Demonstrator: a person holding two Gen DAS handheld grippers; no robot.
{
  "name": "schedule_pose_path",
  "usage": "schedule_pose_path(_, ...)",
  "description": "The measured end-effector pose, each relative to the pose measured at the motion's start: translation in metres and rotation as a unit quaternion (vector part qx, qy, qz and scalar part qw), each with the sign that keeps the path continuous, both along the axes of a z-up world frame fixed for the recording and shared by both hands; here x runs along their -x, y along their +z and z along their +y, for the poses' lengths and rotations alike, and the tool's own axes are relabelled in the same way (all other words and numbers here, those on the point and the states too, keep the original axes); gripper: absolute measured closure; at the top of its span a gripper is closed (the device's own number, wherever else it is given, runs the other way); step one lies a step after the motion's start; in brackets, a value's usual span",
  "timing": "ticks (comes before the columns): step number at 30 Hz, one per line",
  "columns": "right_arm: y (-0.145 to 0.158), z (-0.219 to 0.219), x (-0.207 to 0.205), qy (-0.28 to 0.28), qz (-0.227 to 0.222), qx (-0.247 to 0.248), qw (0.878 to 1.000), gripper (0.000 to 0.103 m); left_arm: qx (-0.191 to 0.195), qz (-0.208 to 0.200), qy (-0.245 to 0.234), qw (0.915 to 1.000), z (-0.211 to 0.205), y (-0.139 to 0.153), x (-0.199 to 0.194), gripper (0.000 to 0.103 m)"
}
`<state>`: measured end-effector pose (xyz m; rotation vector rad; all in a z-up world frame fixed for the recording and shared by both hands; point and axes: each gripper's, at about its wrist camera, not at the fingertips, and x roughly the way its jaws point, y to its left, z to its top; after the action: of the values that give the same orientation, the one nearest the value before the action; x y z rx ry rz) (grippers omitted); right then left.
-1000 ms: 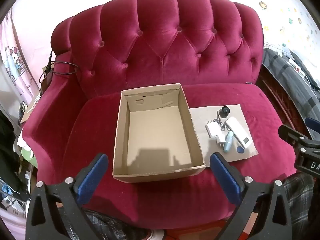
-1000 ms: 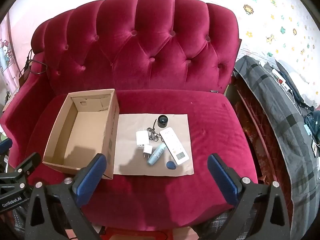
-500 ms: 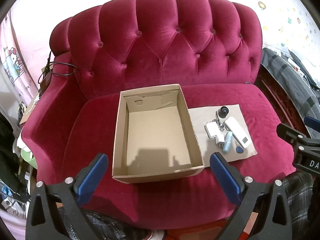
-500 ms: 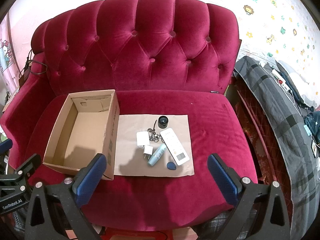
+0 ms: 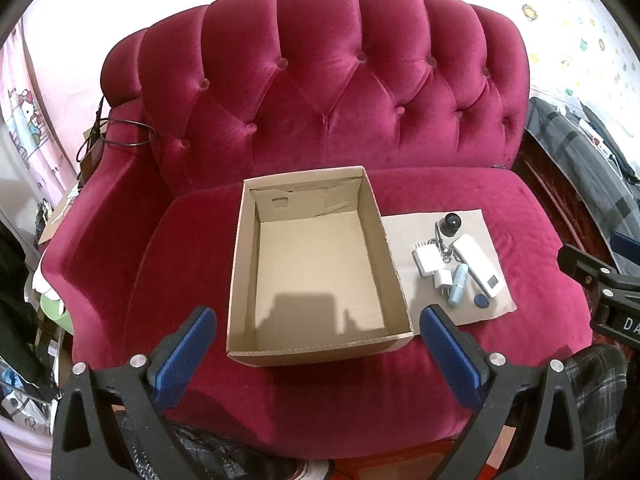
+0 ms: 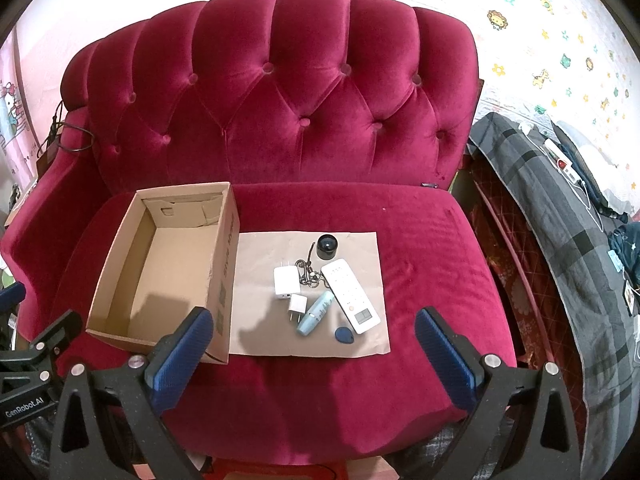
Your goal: Organize rigid objects
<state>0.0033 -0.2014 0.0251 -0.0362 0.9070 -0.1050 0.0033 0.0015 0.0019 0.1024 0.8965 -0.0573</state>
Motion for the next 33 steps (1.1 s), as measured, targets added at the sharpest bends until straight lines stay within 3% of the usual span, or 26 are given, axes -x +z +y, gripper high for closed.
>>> schedule_pose_path(33, -0.008, -0.001, -0.015, -0.001, -0.001, -0.001, 1.000, 0.000, 0.008, 0.014, 0.001, 0.9999, 0.007, -0.008, -0.022, 0.000)
